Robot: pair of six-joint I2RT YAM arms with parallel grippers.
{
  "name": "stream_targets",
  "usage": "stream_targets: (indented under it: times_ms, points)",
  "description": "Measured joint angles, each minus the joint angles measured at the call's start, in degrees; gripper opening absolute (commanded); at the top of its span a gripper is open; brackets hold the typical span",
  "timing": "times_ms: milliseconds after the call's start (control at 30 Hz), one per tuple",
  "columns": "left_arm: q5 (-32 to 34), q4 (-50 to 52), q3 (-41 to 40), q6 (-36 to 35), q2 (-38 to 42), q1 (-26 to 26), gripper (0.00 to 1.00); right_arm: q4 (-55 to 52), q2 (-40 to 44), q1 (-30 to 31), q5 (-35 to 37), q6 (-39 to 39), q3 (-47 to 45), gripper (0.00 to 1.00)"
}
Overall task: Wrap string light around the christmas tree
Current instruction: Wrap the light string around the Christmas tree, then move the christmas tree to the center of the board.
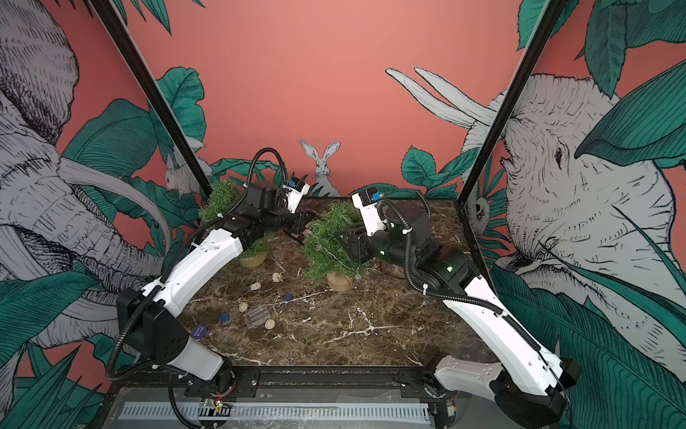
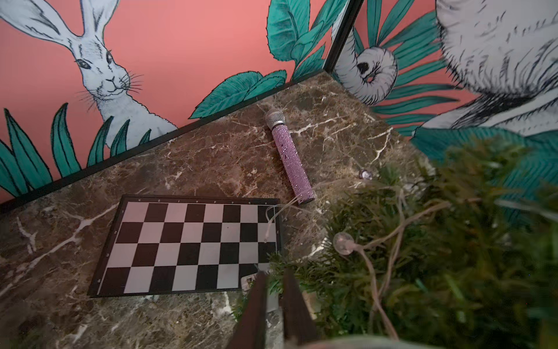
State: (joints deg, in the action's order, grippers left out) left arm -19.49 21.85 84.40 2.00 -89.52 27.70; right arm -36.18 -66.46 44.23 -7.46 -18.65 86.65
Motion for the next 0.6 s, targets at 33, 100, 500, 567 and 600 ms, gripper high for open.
stream_targets:
  times_ms: [33, 100, 500, 567, 600]
  points:
    - [0.0, 0.4, 0.0, 0.1, -0.1, 0.0, 0.37, -0.7, -0.1, 0.0, 1.1, 0.3, 0.0, 0.59]
    - [0.3, 1.2, 0.0, 0.1, 0.0, -0.2, 0.44, -2.0, -0.3, 0.1, 3.3, 1.1, -0.2, 0.69]
    - [7.6, 11.0, -4.5, -0.5, 10.9, -3.4, 0.56, -3.3, -0.6, 4.2, 14.9, 3.5, -7.3, 0.87]
    - [7.7, 11.0, -6.8, 0.8, 13.5, -2.9, 0.57, -3.2, -0.8, 4.4, 15.9, 2.9, -8.9, 0.8]
    - [8.1, 10.8, -8.6, 1.7, 14.8, -2.2, 0.57, -3.1, -0.9, 4.4, 16.2, 2.4, -9.7, 0.77]
